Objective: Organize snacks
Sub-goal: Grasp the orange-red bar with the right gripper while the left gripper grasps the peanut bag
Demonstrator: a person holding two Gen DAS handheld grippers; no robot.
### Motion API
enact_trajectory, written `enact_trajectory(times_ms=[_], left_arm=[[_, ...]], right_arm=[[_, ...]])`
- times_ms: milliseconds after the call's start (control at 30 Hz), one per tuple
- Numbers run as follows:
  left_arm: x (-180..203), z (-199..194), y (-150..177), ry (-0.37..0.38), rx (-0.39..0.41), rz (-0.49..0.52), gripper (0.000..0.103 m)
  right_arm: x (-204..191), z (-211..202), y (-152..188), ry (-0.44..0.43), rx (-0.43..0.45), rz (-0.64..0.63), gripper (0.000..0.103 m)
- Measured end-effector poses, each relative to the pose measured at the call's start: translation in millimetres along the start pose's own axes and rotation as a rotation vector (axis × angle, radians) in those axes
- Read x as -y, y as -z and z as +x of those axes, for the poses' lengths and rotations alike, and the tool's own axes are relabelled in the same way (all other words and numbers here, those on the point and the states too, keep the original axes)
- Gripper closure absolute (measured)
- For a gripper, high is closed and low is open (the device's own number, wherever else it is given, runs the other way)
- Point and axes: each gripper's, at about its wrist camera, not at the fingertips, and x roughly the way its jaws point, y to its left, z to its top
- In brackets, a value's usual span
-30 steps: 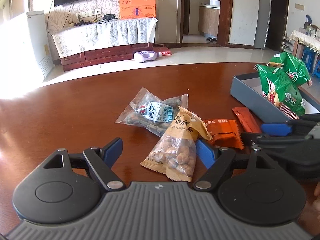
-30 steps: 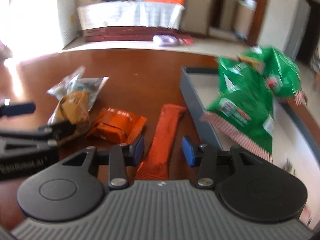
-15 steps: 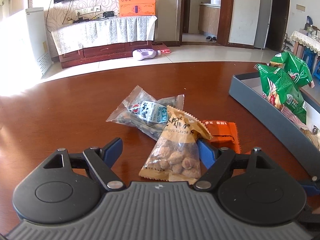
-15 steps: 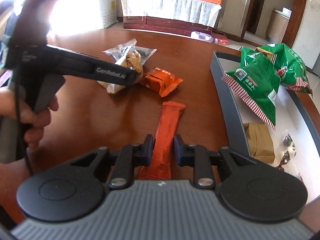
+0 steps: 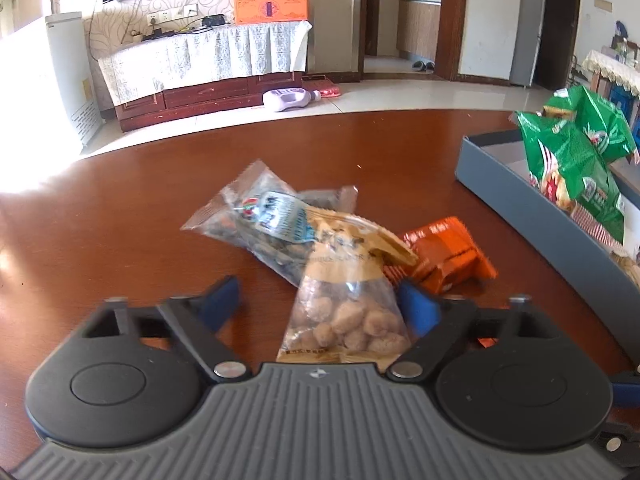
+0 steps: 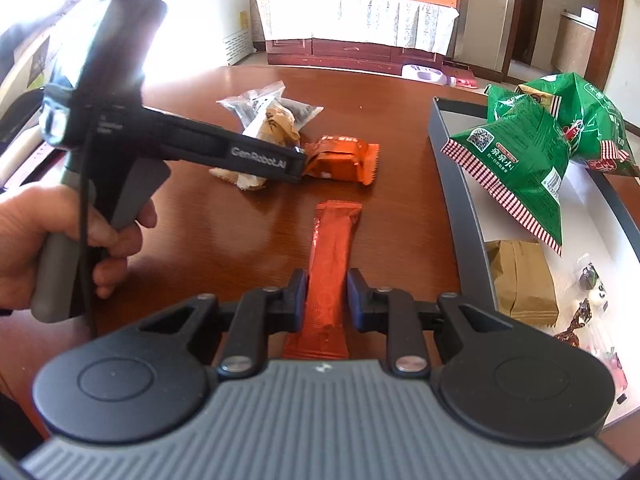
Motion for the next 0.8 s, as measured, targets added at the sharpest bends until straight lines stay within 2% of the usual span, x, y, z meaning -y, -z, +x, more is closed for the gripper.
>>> enact_trajectory(times_ms=[33,67,300,400,800], left_arm=[[1.4,-0.1,-0.4,0.008,0.007,0.002,0.045],[3.4,-0.2,-0.5,0.003,0.01,0.012,0.05],[-4.2,-5.3,-2.2,0.034,-0.006,-0.022,0.053],[-6.4,-11.2,-3.0,0.022,0.001,-0.032,0.053],[17.3,-47.9,-11.8,0.001,0.073,0.0,0.053]], right_arm=[[0.0,0.0,-0.6,0.001,0.001,-0.002,0.076],[0.0,0.0,-1.2,0.002,0.0,-0.001,0.076],[-9.4,5.5,-4.9,0.034,0.011,-0.044,0.075],[-10.4,4.0,-5.9,0.026,0.008,-0.063,0.079],[3.5,-39.2,-9.5,0.014,0.103,-0.019,0.079]])
